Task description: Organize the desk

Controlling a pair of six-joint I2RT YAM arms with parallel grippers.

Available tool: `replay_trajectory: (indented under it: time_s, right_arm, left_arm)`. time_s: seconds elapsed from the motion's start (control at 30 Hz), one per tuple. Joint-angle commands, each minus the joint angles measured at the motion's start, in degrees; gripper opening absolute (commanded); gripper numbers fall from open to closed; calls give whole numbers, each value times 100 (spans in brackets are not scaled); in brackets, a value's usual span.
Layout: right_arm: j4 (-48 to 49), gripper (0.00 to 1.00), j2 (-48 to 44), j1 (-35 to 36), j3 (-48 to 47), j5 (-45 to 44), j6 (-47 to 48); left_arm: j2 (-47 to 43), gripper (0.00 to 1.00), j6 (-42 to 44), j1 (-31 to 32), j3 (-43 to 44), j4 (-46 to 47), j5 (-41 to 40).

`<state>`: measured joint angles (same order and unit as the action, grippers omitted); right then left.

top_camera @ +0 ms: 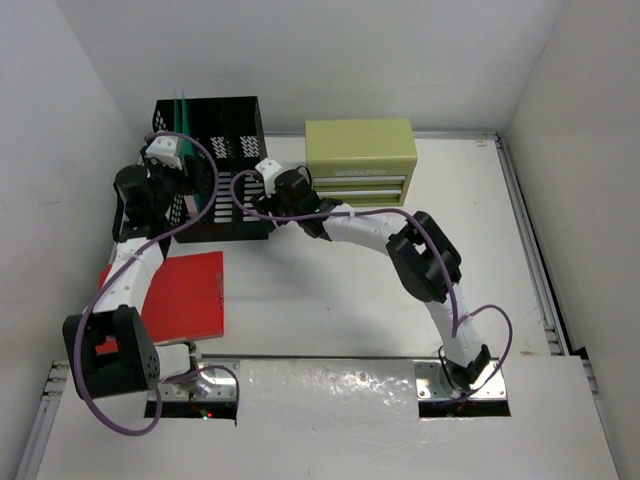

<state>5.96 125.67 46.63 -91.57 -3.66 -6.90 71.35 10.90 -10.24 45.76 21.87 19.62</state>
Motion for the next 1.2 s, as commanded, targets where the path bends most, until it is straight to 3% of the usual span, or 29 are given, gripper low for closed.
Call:
replay_trajectory:
  time_s: [0.0, 0.1, 0.2, 0.27, 0.4, 0.53, 0.63, 0.73, 0.87, 1.03, 1.17]
  right_arm:
    - [-856, 73, -341, 13, -334, -293, 118]
    - [-1192, 81, -525, 39, -564, -520, 215]
    - [-1193, 82, -955, 162, -257, -750, 268]
    - [-1263, 82, -1262, 302, 58, -584, 172]
    - [-1387, 81, -1571, 741, 525, 99, -591]
    - [-300, 76, -1511, 1172, 1298, 1164, -2196]
    - [1034, 68, -1081, 1435, 1553, 1656, -3366]
    - [1504, 64, -790, 1673, 1581, 1728, -4036]
    - [1865, 54, -264, 1910, 1607, 1790, -4635]
    - [2277, 51, 107, 2060, 1660, 2009, -5198]
    - [2480, 42, 370, 2175, 1546, 2246, -5401]
  left_arm:
    - [-288, 59, 193, -48, 660, -1622, 148]
    - [-464, 59, 333, -57, 951, -2526, 130]
    - [-701, 60, 710, -57, 1189, -3266, 252]
    - [-807, 60, 1088, -57, 1400, -4021, 585]
    - [-912, 60, 1915, -57, 1779, -5225, 465]
    - [-1193, 60, 2206, -57, 1463, -5465, 87]
    - [-1325, 60, 2198, -57, 1138, -5483, -203]
    - [-1483, 60, 2215, -57, 997, -5483, -256]
    - [-1651, 60, 2329, -57, 839, -5553, -265]
    - [-1660, 60, 2452, -57, 689, -5527, -248]
    - [-1712, 60, 2461, -48, 557, -5448, -204]
